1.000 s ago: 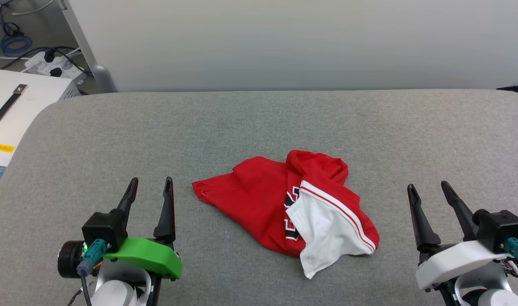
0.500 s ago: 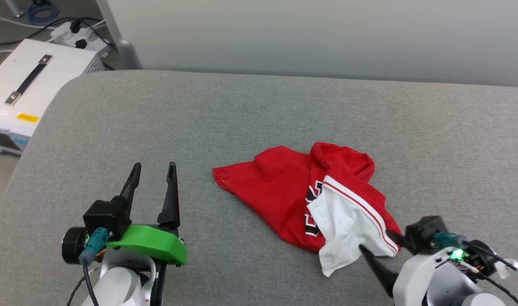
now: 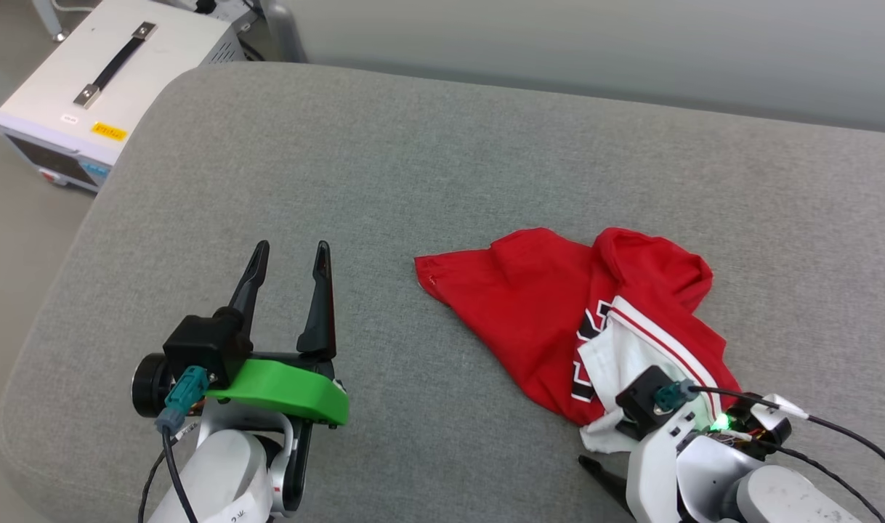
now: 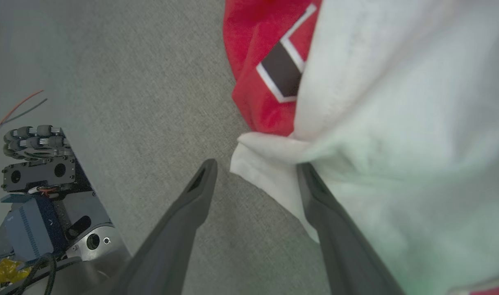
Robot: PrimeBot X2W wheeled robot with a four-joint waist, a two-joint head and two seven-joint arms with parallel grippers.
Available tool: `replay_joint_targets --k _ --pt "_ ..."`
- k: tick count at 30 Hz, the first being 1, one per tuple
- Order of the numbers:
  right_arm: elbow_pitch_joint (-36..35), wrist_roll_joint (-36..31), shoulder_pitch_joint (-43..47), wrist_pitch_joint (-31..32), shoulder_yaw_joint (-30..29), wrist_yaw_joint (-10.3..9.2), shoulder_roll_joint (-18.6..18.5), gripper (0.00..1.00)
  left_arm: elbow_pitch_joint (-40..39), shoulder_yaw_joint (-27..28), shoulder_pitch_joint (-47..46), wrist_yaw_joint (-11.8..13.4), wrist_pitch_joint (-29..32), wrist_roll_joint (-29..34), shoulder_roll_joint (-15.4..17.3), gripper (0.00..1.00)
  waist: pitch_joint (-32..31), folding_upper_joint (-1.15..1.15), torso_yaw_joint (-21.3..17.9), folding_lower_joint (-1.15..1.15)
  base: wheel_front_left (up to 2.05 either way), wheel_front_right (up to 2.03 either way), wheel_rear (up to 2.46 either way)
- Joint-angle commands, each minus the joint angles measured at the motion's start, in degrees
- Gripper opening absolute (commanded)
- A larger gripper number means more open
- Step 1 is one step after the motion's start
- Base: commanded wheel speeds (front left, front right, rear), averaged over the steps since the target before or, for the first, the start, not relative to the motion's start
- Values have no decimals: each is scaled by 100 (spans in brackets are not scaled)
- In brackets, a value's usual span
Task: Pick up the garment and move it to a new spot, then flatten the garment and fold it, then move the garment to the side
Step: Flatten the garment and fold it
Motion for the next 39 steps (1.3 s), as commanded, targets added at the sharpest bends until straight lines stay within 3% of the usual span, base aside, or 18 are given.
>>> replay_joint_targets --k 1,5,6,8,15,21,29,30,32,39 --pt "160 66 -107 33 134 -4 -32 100 26 27 -77 -35 -30 51 -39 100 126 0 117 0 0 0 0" --pt "542 361 -131 232 456 -4 -18 100 94 67 -71 -76 -35 58 -81 100 152 0 130 0 0 0 0" --pt "590 436 -132 264 516 -4 -14 49 104 80 -68 -83 -36 64 -88 100 154 0 122 0 0 0 0" --pt "614 542 -151 258 594 -4 -9 0 123 108 -57 -88 -37 77 -95 100 150 0 89 0 0 0 0" --pt "242 554 -404 -390 410 -4 42 0 181 166 -19 -104 -39 130 -81 100 6 0 -128 0 0 0 0" --pt "-203 269 -433 -999 -426 -4 254 0 187 187 69 -98 -35 138 -12 100 -174 0 -376 0 0 0 0" --pt "-274 -266 36 -1260 -2393 -4 668 0 138 148 131 -80 58 127 59 100 -252 0 -747 0 0 0 0" --pt "-131 -356 229 -1211 -2952 -4 785 0 132 135 127 -79 77 123 67 100 -250 0 -807 0 0 0 0" --pt "72 -375 418 -1182 -3494 -4 923 0 132 124 115 -79 91 119 72 100 -239 0 -849 0 0 0 0" --pt "887 -451 948 -1208 -4967 -4 1388 0 141 89 73 -86 127 108 97 100 -170 0 -916 0 0 0 0"
